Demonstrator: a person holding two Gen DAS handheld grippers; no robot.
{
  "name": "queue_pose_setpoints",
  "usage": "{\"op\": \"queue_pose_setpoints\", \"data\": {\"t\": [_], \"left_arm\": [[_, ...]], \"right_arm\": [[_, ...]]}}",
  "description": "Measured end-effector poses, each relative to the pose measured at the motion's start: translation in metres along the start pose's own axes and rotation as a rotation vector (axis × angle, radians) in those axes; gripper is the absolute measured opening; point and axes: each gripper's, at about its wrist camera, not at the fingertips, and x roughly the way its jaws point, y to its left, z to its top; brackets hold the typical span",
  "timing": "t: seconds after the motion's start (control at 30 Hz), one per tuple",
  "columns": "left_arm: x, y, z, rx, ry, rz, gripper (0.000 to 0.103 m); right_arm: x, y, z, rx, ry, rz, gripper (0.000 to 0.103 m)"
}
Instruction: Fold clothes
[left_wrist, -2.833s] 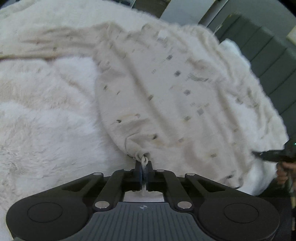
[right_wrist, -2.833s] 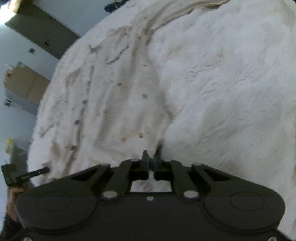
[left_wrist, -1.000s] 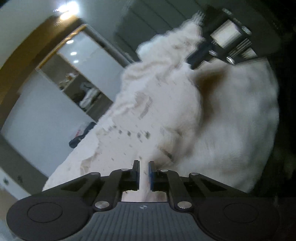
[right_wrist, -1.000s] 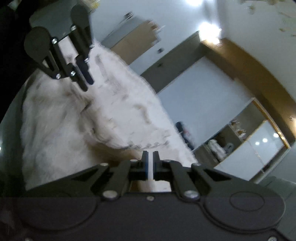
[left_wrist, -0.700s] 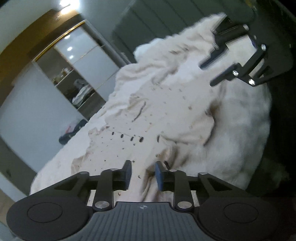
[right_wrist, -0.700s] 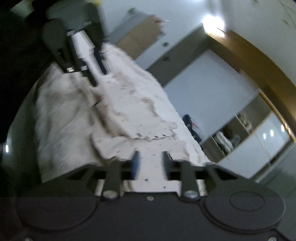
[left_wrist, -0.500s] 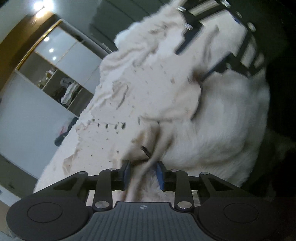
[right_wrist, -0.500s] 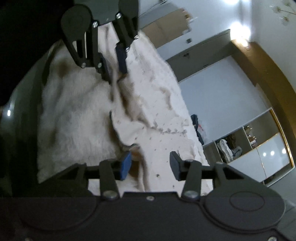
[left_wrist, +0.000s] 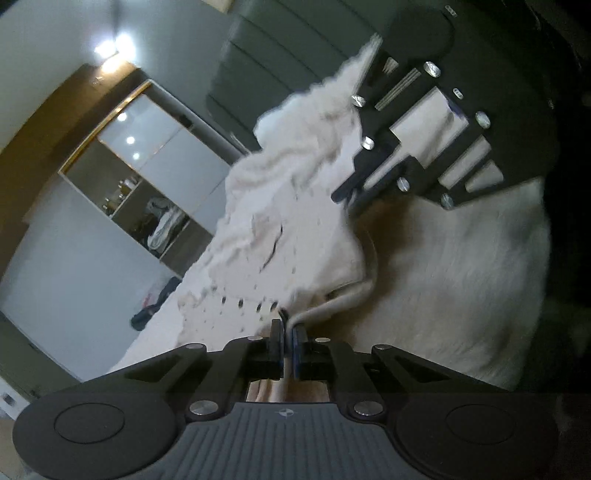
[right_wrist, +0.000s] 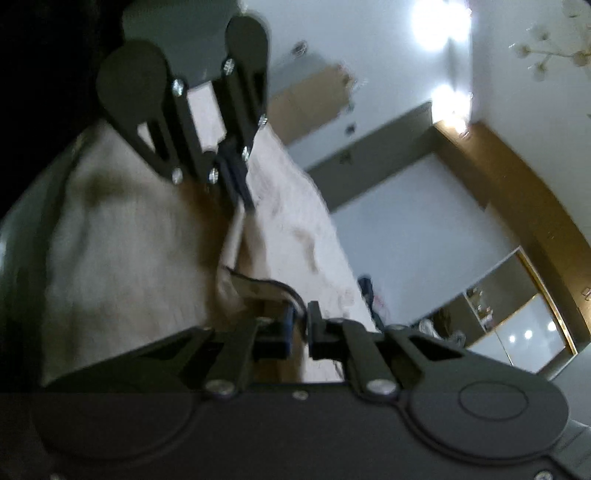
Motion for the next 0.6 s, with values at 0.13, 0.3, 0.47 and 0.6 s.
{"op": "queue_pose_setpoints", "data": {"t": [0.13,0.3,0.47,0.6], "left_arm": [[-0.022,0.006,-0.002,-0.006,-0.027,-0.021,0.005],[-0.01,0.0,-0.004,0.032,0.0,-0.048,0.05],[0.019,-0.029,-0.011,0.169,0.063,-0.056,0.049],[0.045,-0.043,-0.014,0.236,0.092,-0.027,0.049]], "right_arm": [[-0.026,-0.009,0.002,0.051,-0.009,-0.02,0.005],[-0.024,-0.008,-0.006,0.083,0.051,-0.019,0.034],[-0.008,0.01,-0.014,0.002,0.109,0.064,0.055],[0.018,0.036,-0.024,-0.145,0.212,0.11,0.055]]}}
